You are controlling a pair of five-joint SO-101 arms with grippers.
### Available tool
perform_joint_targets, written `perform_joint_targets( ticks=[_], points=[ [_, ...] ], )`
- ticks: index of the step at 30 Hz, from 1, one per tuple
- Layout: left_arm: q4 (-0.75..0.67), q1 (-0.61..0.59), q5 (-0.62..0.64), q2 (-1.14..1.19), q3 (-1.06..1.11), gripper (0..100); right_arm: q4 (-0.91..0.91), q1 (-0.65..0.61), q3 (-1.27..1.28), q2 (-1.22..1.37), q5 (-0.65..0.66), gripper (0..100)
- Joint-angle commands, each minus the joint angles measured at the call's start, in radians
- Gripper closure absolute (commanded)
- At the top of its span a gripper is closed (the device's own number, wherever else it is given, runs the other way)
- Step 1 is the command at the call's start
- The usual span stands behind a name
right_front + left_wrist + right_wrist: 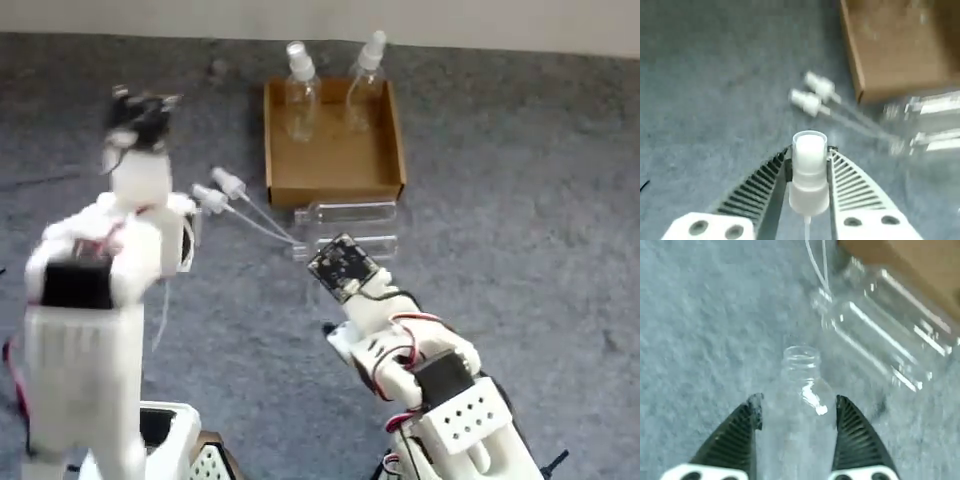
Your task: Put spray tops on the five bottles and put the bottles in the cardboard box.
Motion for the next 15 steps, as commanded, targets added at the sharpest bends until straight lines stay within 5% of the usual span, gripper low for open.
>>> perform_joint_targets(
  ticks=[1,15],
  points=[
    [-0.157,0.018,0.095,-0.331,0.120,100,-0.108,-0.054,-0.018,-0.005,-0.005,99.3],
    [-0.473,0.015,0.284,-0.941,0.567,100,-0.542,-0.222,-0.127,0.472,-0.009,99.4]
  ],
)
